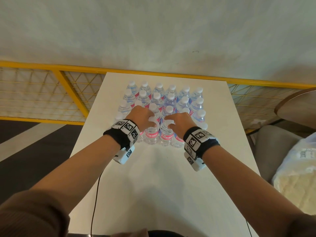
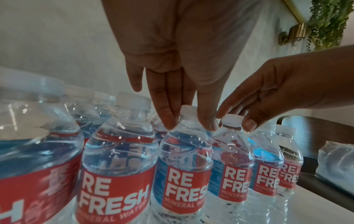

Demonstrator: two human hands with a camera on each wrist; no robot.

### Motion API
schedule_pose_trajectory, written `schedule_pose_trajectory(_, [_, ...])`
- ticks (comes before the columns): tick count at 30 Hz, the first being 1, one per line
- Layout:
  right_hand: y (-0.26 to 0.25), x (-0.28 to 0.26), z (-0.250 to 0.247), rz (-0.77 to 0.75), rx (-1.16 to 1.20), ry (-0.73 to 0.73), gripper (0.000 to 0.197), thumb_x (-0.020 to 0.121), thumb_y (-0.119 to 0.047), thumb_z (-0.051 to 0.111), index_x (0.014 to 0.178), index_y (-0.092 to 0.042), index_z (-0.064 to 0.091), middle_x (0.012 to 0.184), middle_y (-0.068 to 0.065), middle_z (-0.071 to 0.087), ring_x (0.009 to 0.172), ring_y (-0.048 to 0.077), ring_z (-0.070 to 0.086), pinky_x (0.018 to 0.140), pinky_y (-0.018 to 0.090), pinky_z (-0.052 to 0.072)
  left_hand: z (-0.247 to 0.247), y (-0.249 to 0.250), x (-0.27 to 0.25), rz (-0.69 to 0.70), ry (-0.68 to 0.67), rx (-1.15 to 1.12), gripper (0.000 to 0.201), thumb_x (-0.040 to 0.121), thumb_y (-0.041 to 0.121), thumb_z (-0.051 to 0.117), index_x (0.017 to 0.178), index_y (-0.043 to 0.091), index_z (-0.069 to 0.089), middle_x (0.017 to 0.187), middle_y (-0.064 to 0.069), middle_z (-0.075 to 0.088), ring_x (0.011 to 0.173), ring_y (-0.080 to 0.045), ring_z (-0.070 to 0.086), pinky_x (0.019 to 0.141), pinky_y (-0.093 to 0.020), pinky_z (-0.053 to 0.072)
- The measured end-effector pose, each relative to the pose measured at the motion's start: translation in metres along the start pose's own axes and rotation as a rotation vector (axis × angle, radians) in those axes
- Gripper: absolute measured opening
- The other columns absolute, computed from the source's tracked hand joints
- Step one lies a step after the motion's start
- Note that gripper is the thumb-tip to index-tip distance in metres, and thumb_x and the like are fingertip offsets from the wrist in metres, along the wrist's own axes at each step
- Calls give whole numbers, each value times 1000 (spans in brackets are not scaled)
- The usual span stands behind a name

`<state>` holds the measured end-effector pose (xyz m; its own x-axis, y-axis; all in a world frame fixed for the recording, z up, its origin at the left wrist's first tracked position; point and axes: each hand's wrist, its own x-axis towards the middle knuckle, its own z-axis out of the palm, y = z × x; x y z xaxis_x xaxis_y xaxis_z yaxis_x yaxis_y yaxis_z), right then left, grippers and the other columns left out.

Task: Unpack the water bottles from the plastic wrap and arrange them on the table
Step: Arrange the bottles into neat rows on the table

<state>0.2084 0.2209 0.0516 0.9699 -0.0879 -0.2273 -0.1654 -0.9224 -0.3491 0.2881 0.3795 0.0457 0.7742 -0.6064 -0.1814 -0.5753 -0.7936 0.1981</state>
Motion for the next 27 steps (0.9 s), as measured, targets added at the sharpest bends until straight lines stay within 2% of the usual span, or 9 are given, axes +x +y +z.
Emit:
schedule_pose_trajectory(3, [-1, -1, 0, 3, 15, 8, 38, 93, -16, 51, 130, -25, 55, 131, 8, 58, 117, 26, 56, 110, 42, 35, 3, 0, 1, 11, 20, 6, 30, 85, 42, 62, 81, 13, 59, 88, -9, 67, 91, -28, 62, 77, -32, 42])
schedule_pose_trajectory(6, [-1, -2, -2, 11, -2, -1, 38, 93, -19, 51, 130, -27, 54, 133, 5, 56, 120, 25, 53, 112, 44, 32, 1, -2, 0, 8, 8, 50, 45, 83, 54, 59, 114, 21, 61, 107, -1, 67, 105, -24, 60, 95, -35, 41])
schedule_pose_trajectory(8, [-3, -3, -5, 12, -41, 5, 39, 92, -24, 52, 131, -28, 53, 134, 3, 55, 124, 24, 49, 113, 47, 27, -6, -10, -3, -18, 91, 17, 59, 80, 65, 55, 126, 28, 55, 121, 4, 64, 113, -20, 58, 102, -39, 40])
schedule_pose_trajectory(10, [-9, -2, -9, 1, -7, 49, 42, 91, -26, 54, 132, -27, 51, 135, 3, 54, 126, 24, 48, 111, 47, 31, -17, -30, -7, -93, 212, -117, 53, 83, 61, 55, 125, 29, 56, 125, 3, 62, 115, -21, 58, 100, -41, 43])
schedule_pose_trajectory(12, [-20, 1, -13, -26, 23, 93, 42, 91, -26, 55, 132, -25, 51, 136, 3, 54, 126, 25, 47, 109, 45, 34, -25, -59, -12, -199, 269, -269, 37, 88, 43, 57, 122, 27, 58, 128, -1, 59, 115, -24, 56, 99, -42, 44])
schedule_pose_trajectory(17, [-59, 14, -6, -128, -51, 28, 41, 92, -28, 52, 133, -27, 49, 134, 1, 55, 127, 25, 44, 109, 46, 29, -14, -115, -31, -349, 150, -405, 39, 86, 12, 60, 124, 17, 57, 128, -6, 57, 115, -28, 54, 98, -35, 43])
schedule_pose_trajectory(21, [-86, 25, 9, -147, -108, -7, 43, 91, -29, 54, 134, -28, 48, 133, 2, 54, 126, 26, 45, 107, 44, 33, 7, -122, -39, -318, 26, -519, 49, 82, 14, 68, 129, 18, 53, 129, -4, 56, 112, -25, 56, 92, -29, 42])
schedule_pose_trajectory(25, [-101, 33, 18, -145, -137, -41, 48, 90, -37, 55, 135, -27, 46, 136, 5, 51, 126, 28, 45, 105, 46, 37, 18, -117, -36, -291, 61, -577, 49, 79, 26, 74, 125, 23, 56, 126, -1, 60, 91, -17, 60, 85, -24, 40])
schedule_pose_trajectory(27, [-105, 36, 21, -133, -154, -51, 44, 90, -39, 54, 133, -27, 49, 136, 4, 52, 127, 28, 45, 106, 46, 36, 19, -118, -34, -315, 92, -593, 46, 79, 28, 74, 122, 24, 59, 123, -1, 62, 92, -17, 61, 84, -22, 39])
